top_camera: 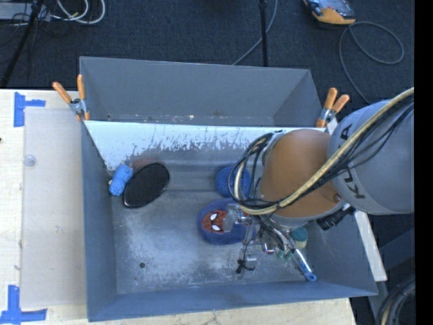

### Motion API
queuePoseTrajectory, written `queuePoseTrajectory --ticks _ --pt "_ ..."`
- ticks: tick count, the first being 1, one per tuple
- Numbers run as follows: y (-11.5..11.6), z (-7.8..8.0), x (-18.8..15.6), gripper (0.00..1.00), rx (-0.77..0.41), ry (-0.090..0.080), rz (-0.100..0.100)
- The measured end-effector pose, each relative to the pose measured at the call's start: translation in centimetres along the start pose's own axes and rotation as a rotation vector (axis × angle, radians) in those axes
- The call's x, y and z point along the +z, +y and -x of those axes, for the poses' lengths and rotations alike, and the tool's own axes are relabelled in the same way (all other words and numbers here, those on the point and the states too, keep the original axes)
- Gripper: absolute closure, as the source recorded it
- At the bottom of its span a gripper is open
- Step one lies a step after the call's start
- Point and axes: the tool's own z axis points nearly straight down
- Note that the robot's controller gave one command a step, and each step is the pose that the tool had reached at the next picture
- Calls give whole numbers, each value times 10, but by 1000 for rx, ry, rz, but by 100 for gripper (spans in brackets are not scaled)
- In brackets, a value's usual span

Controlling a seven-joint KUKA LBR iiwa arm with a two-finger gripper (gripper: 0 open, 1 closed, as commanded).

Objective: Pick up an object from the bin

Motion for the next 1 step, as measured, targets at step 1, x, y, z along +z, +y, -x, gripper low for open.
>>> queuePoseTrajectory --ticks 1 --pt "0 2 -4 0 2 -7 0"
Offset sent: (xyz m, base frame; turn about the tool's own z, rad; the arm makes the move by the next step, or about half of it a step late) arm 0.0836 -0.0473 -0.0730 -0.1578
